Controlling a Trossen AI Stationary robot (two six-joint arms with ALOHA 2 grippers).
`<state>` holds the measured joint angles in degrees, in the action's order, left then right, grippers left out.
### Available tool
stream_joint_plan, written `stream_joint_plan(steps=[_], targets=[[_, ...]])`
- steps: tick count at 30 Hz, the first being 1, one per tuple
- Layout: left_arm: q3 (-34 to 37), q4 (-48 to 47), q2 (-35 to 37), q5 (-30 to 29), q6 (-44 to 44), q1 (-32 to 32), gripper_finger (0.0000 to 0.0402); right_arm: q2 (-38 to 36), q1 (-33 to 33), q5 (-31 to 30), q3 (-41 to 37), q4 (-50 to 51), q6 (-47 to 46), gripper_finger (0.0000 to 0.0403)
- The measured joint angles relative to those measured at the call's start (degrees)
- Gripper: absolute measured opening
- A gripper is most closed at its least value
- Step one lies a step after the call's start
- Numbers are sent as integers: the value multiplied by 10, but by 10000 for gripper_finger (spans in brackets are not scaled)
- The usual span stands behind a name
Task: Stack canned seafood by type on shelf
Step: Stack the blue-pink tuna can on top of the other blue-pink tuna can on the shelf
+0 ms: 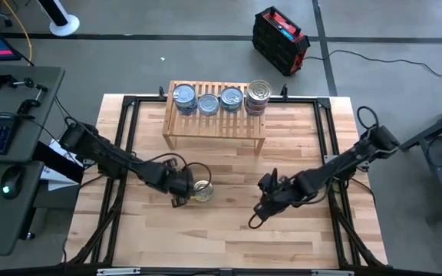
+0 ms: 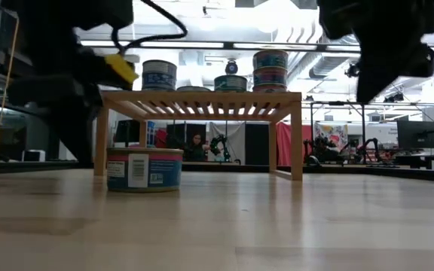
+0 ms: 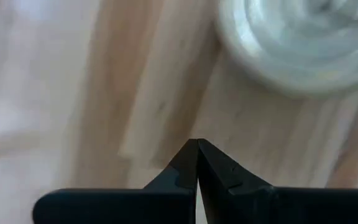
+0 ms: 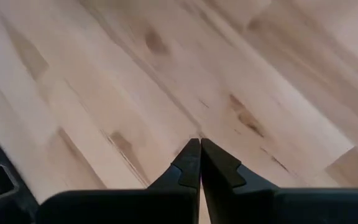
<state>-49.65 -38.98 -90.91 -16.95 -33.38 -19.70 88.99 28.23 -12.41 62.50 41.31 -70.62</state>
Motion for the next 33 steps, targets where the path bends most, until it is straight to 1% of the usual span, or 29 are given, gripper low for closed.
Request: stream_joint_plan(steps=[3,6,8,12,15,17,19,22,25,27,29,33], targets=[[8,92,-5,8,5,6,0,12,2,20,0,11,-17,0],[7,172,-11,10,19,10,0,12,10,20,0,31,-42,0],[-2,233,-23,10,22,13,0,8,18,19,0,65,-55,0],[-35,315,-57,10,56,13,0,5,31,18,0,124,-86,0],[-78,312,-80,10,94,13,0,3,34,18,0,130,-89,0],[-110,275,-83,10,116,13,0,2,33,22,0,125,-89,0],[-139,240,-80,9,136,13,0,2,33,23,0,99,-63,0],[-157,246,-77,10,176,13,0,7,33,30,0,45,23,0],[-151,305,-83,27,200,13,0,22,29,38,-8,-15,140,0],[-150,339,-102,35,217,17,0,36,25,39,-17,-45,199,0],[-148,348,-129,35,239,17,0,53,17,33,-24,-50,216,0],[-148,369,-178,35,266,16,0,86,1,10,-32,-60,218,0]])
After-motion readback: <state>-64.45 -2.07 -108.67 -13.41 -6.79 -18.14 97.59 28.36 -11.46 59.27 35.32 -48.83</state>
